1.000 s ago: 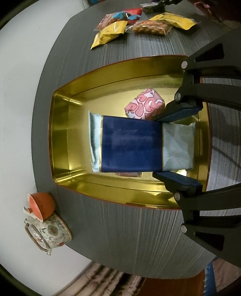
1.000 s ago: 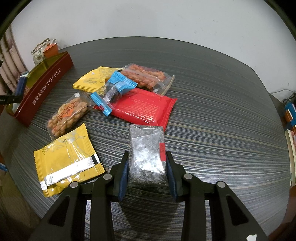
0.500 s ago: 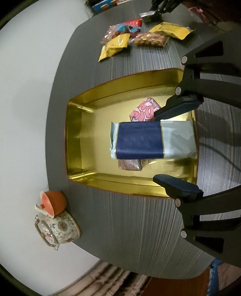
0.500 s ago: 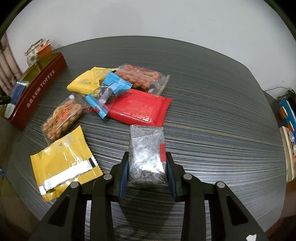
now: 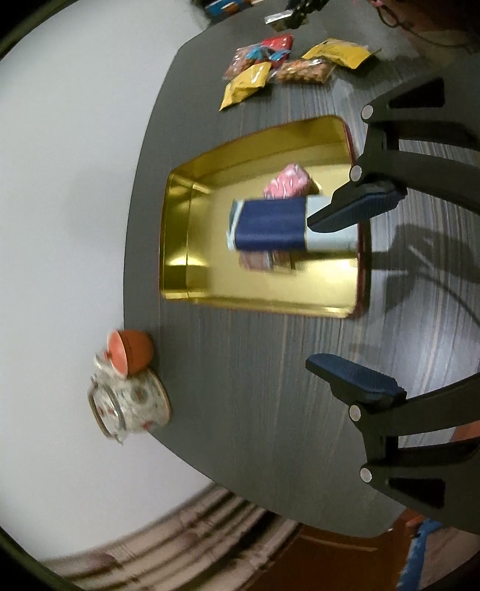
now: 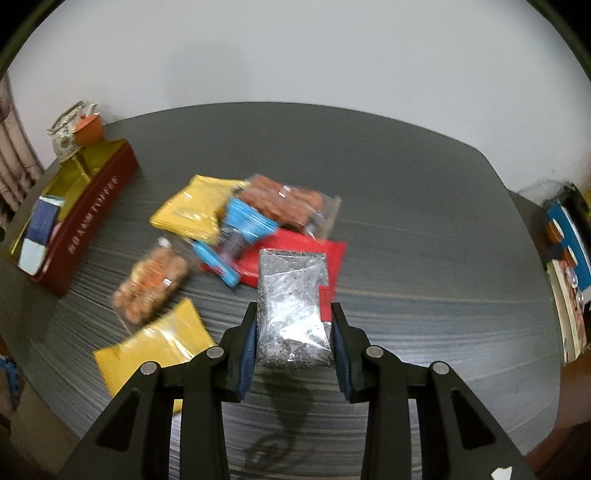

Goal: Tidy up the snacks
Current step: 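Carry the silver foil bag into the gold tin and open the right gripper, then move the right gripper to the pile and grasp the blue-wrapped candy, then grasp the clear bag of orange twists with the left gripper while the right holds the blue candy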

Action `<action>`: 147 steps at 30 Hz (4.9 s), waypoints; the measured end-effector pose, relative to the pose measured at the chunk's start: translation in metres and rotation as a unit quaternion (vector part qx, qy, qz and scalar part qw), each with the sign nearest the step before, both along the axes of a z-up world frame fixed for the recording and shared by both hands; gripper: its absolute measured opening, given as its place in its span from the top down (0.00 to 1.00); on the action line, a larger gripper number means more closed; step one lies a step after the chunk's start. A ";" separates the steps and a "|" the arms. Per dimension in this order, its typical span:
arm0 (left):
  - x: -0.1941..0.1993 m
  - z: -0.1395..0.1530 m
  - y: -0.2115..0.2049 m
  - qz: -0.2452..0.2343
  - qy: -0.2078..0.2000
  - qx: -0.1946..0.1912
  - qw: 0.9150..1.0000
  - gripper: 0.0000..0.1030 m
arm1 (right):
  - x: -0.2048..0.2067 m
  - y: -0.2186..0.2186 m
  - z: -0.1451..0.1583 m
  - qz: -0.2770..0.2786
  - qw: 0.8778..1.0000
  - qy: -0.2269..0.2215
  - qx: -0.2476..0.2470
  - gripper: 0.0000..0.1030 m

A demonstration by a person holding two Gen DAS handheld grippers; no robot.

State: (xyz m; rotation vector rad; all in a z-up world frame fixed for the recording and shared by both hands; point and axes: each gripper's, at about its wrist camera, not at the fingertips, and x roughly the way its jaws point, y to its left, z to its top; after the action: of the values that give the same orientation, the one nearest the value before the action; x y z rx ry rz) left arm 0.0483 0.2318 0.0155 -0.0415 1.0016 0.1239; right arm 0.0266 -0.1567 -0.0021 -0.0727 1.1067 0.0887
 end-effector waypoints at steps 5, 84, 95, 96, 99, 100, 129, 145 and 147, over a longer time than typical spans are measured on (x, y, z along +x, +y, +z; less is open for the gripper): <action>-0.007 -0.008 0.023 0.032 0.006 -0.019 0.999 0.32 | 0.010 0.040 0.019 0.037 0.999 -0.014 0.010 0.69; -0.008 -0.026 0.067 0.115 0.034 -0.015 0.993 0.31 | 0.034 0.078 0.023 0.032 0.999 -0.012 0.018 0.50; -0.011 -0.022 0.055 0.095 0.017 0.005 0.995 0.30 | 0.054 0.030 -0.011 -0.035 0.998 0.019 0.043 0.62; -0.011 -0.021 0.053 0.094 0.014 0.009 0.995 0.30 | 0.055 0.030 -0.014 -0.037 0.998 0.020 0.043 0.62; -0.011 -0.019 0.047 0.090 0.007 0.007 0.996 0.30 | 0.062 0.028 -0.022 -0.038 0.997 0.026 0.054 0.62; -0.012 -0.018 0.044 0.088 0.006 0.005 0.996 0.30 | 0.064 0.029 -0.024 -0.037 0.998 0.027 0.053 0.63; 0.049 -0.033 -0.205 -0.184 0.057 -0.039 0.981 0.30 | 0.001 -0.016 -0.007 -0.044 0.998 0.019 0.045 0.76; 0.083 -0.071 -0.271 -0.207 0.117 -0.052 0.970 0.31 | -0.011 -0.030 0.006 -0.052 0.997 0.000 0.061 0.75; 0.084 -0.072 -0.274 -0.208 0.118 -0.044 0.970 0.32 | -0.011 -0.031 0.006 -0.052 0.997 0.000 0.063 0.75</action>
State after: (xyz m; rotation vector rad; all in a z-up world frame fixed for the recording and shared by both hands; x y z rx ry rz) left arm 0.1318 -0.0424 -0.0569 0.1063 1.2328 -0.3070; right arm 0.0159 -0.1875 0.0042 0.0983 1.1008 0.0661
